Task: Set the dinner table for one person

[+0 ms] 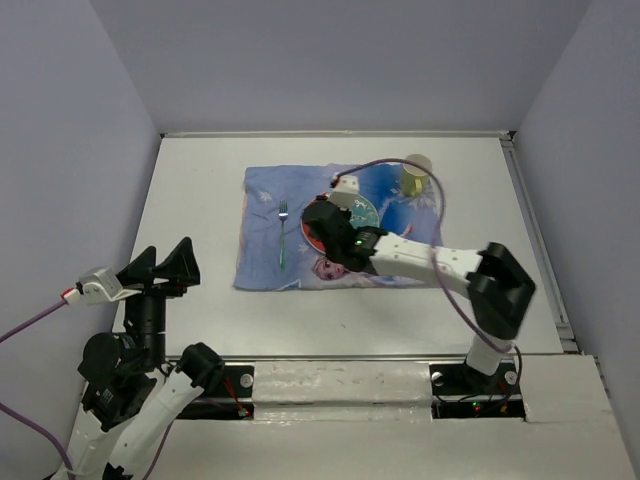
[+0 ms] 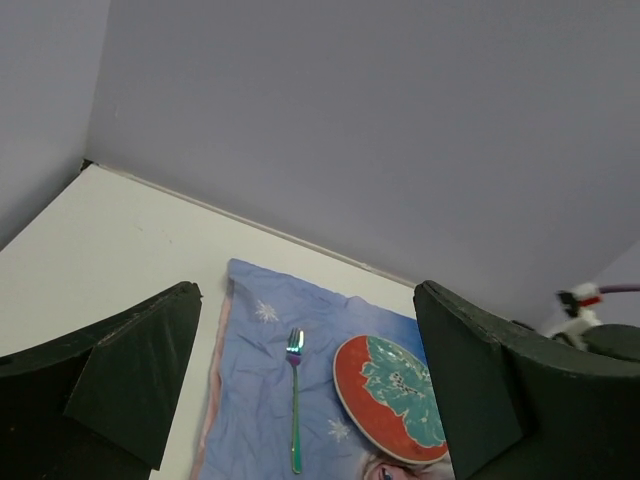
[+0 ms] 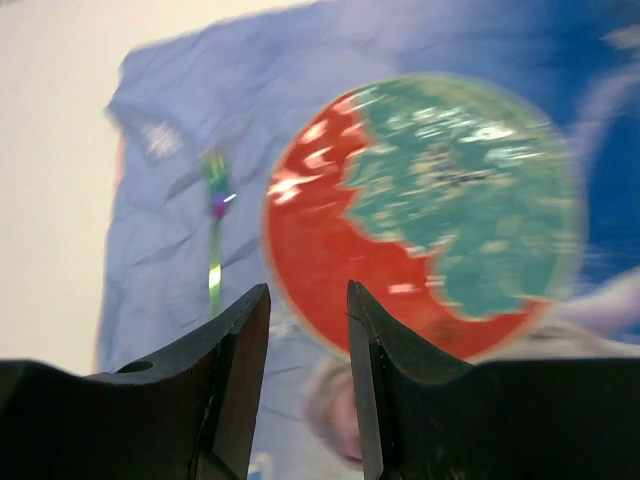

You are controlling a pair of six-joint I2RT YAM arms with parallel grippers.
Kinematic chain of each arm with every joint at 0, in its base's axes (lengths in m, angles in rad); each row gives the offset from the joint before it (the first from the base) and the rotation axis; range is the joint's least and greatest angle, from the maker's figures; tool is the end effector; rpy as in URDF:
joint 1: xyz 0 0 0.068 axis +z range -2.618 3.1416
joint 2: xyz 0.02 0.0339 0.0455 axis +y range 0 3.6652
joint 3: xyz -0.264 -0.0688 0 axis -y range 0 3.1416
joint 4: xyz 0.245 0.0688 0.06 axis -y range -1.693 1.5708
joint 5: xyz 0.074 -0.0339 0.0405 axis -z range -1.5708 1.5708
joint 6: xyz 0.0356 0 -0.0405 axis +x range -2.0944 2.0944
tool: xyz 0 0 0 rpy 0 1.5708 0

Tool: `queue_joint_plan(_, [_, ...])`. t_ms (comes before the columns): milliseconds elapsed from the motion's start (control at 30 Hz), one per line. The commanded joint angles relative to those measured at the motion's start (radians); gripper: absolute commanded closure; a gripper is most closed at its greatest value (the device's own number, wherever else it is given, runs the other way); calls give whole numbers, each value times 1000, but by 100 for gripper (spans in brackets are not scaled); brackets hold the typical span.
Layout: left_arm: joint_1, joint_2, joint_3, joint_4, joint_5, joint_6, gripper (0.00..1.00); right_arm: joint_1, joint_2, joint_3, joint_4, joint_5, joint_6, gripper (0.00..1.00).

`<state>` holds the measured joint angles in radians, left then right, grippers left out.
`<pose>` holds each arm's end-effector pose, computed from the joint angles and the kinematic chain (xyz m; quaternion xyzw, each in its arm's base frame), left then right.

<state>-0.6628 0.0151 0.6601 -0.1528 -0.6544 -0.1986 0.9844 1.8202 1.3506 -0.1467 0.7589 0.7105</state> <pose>0.0179 0.0135 0.3610 -0.1565 0.5367 -0.1893 0.8072 0.2485 0.3298 0.2543 0.0559 0.8406 0.1020 0.5290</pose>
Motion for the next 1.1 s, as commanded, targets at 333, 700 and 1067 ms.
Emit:
queue_joint_plan(333, [-70,-158,-13,58,29,13,1,-643,-1041,-688,-373,8,116,58])
queue_joint_plan(700, [-126,-198,-8,47,16,11,1,-932,-955,-691,-565,-145,152,43])
queue_joint_plan(1067, [-161,-210,-2,44,18,2,1,-1263,-682,-685,-449,-507,-49,36])
